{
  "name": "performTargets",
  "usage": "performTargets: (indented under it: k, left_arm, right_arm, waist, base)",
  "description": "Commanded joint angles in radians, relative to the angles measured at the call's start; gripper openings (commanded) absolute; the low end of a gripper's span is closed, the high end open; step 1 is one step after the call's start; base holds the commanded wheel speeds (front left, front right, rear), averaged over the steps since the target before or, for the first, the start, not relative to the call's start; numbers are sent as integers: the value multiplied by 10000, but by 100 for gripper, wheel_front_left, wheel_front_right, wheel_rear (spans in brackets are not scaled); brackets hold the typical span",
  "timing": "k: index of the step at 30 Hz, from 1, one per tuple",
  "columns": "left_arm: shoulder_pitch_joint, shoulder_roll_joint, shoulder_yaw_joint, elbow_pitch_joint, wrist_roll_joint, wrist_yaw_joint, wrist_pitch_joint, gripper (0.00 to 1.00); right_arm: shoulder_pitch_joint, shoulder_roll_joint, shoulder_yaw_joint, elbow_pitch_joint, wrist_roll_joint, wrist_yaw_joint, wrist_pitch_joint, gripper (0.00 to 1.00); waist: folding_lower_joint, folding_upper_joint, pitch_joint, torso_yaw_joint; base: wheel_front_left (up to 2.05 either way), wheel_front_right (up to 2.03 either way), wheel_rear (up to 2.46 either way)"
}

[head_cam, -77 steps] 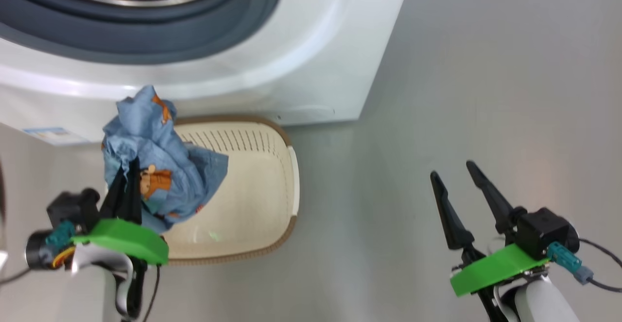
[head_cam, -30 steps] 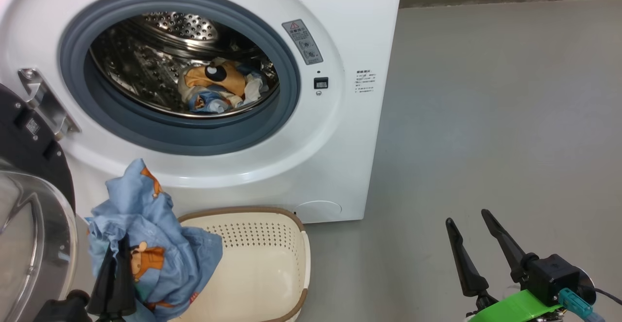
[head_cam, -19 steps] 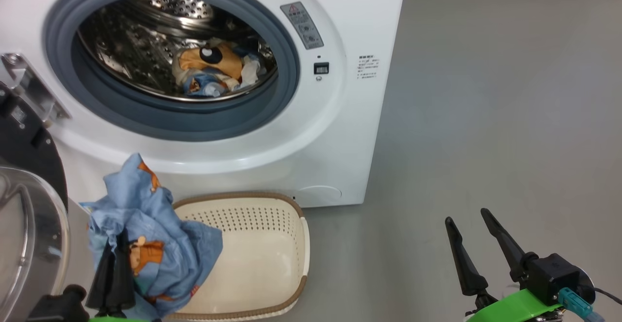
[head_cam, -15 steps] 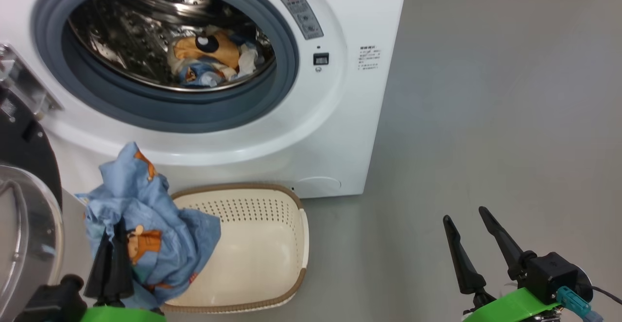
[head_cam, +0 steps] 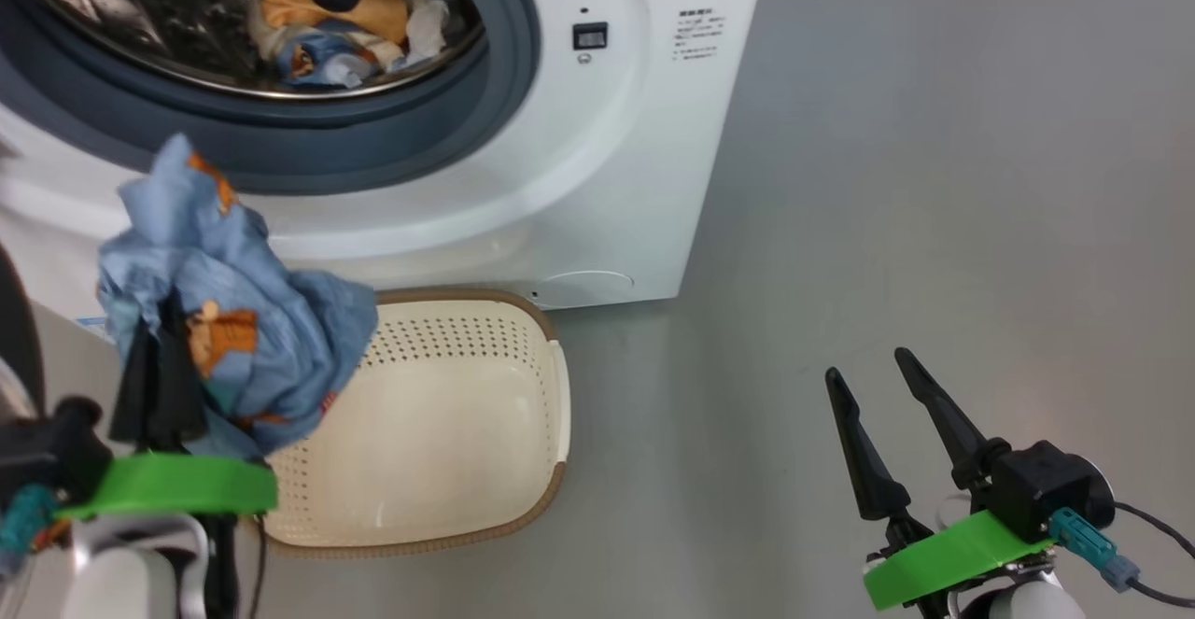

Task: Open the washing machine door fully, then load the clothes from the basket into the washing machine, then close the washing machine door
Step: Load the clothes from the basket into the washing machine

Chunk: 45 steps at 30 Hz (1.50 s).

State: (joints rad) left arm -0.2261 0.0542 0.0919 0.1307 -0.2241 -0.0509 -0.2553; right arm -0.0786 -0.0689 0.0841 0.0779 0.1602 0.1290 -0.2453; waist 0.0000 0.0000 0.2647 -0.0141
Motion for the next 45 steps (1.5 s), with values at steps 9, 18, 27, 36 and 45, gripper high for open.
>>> performTargets:
  k: [9, 18, 27, 36, 45]
  left_arm:
    - [-2383, 1167, 566, 1021, 11, -323, -64, 0]
    - [-4568, 1939, 249, 2328, 129, -467, 262, 0]
    - [-7234, 2623, -88, 3903, 37, -605, 1017, 0]
    - [-9491, 2881, -603, 5478, -68, -700, 2015, 0]
    - [-11085, 2666, -1169, 6851, -28, -731, 2567, 0]
  right_arm:
    - [-550, 76, 402, -116, -3, 17, -133, 100]
    - [-802, 133, 569, -137, 67, 17, -157, 100]
    - [-1111, 170, 792, -218, 266, 17, -162, 100]
    - [-1298, 184, 973, -244, 510, 17, -163, 100]
    - [-1022, 186, 1223, -292, 707, 17, -164, 100]
  waist:
    - [0, 0, 687, -918]
    - [0, 0, 1662, -1410]
    - [0, 0, 2987, -1682]
    - [0, 0, 3973, -1794]
    - [0, 0, 4680, -1623]
  base:
    - [0, 0, 0]
    - [0, 0, 0]
    - [0, 0, 0]
    - [0, 0, 0]
    - [0, 0, 0]
